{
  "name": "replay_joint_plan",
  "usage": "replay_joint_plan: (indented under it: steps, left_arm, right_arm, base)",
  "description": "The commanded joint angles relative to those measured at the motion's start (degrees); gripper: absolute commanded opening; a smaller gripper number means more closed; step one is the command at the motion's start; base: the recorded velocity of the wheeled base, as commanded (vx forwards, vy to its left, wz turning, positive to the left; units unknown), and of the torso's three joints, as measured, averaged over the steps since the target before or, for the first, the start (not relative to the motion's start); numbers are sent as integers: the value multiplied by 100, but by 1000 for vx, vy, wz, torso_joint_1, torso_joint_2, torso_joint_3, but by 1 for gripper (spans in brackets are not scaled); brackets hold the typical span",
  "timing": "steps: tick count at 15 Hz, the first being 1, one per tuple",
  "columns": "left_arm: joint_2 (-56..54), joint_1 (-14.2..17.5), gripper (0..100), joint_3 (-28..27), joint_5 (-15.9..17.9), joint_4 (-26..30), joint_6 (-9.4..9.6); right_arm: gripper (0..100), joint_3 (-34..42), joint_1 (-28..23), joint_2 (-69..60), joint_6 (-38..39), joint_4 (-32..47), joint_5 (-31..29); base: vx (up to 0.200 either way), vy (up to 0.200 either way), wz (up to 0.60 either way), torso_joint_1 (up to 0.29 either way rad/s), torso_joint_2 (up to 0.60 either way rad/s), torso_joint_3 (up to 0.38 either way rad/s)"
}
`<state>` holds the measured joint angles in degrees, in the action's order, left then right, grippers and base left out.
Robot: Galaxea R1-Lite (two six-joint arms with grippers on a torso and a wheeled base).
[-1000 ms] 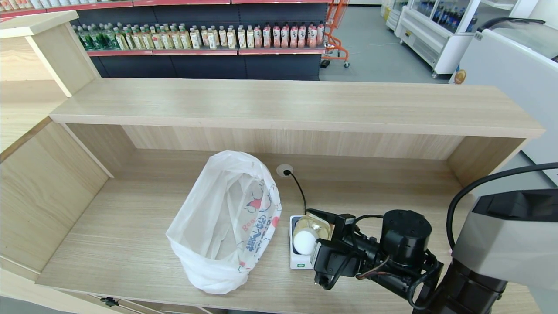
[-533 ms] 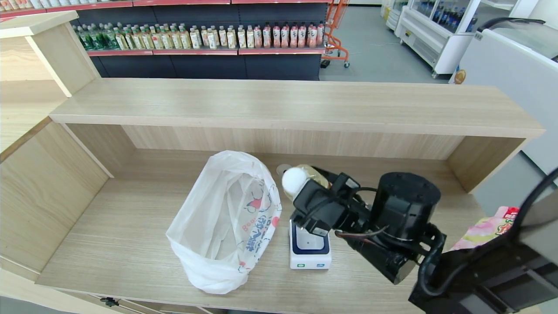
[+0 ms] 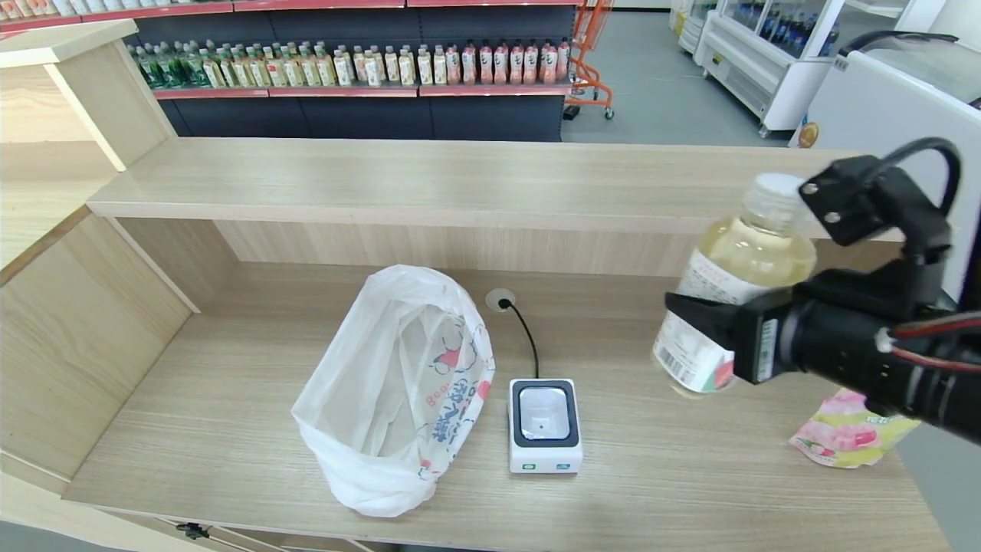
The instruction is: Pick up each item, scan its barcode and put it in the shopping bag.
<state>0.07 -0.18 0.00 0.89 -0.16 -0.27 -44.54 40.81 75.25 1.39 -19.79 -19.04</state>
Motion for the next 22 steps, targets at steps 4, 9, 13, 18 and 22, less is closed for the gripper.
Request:
replay_joint_plan:
  steps: [4, 9, 13, 18, 22]
  left_arm:
    - [1, 1, 100, 0, -1, -2, 0]
    - [1, 1, 100, 0, -1, -2, 18]
    - [1, 1, 100, 0, 8, -2, 18]
    - [1, 1, 100, 0, 8, -2, 27]
    - [-7, 1, 100, 0, -1, -2, 36]
  right_arm:
    - [0, 666, -30, -890, 758, -69, 911]
    - [0, 622, 6, 174, 380, -869, 1922]
    - [0, 649, 6, 1712, -570, -2407, 1948]
    - [0, 816, 85, 2995, -658, -4139, 2080]
    - [0, 1378, -30, 3628, -675, -5571, 2396]
  base:
    - [0, 200, 0, 2, -2, 6]
    - [0, 200, 0, 0, 5, 6]
    - [0, 50, 0, 2, -1, 1]
    - [0, 0, 0, 0, 0, 0]
    - [0, 0, 0, 0, 0, 0]
